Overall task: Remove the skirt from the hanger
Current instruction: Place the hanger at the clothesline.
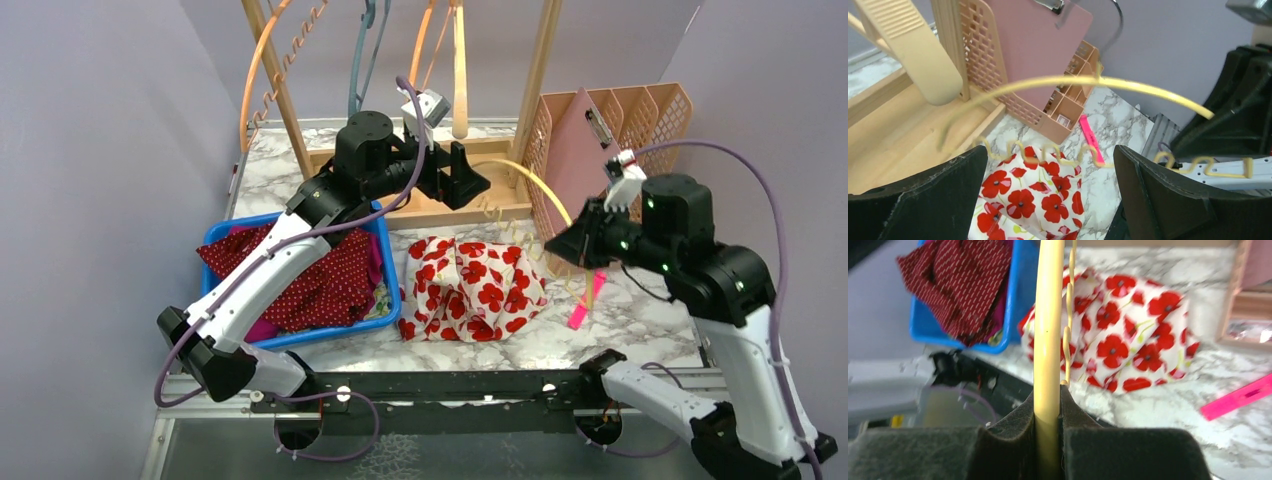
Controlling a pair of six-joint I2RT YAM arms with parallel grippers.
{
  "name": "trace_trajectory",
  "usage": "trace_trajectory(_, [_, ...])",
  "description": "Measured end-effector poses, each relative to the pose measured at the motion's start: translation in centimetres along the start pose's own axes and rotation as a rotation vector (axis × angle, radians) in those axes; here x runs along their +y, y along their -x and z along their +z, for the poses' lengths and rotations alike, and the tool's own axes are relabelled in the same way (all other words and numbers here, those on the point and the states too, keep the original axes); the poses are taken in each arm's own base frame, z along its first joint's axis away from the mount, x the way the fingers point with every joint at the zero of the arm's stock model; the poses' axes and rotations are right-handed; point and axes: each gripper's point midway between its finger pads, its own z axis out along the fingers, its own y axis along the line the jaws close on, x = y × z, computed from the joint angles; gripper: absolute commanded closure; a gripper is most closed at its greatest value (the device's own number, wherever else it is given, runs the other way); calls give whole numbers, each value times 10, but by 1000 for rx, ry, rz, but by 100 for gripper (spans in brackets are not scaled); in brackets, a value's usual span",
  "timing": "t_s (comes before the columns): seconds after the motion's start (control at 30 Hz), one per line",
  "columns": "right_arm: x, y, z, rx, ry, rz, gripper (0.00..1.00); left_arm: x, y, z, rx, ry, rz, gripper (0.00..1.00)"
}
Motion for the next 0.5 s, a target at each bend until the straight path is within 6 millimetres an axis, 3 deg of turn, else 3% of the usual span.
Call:
trace_trajectory(0.23, [-15, 75, 44, -142, -141, -61, 99, 4, -6, -14, 16, 57, -54, 1])
trace_trajectory(0.5, [3, 159, 70, -299, -145, -141, 99, 3, -26, -39, 55, 96, -103, 1])
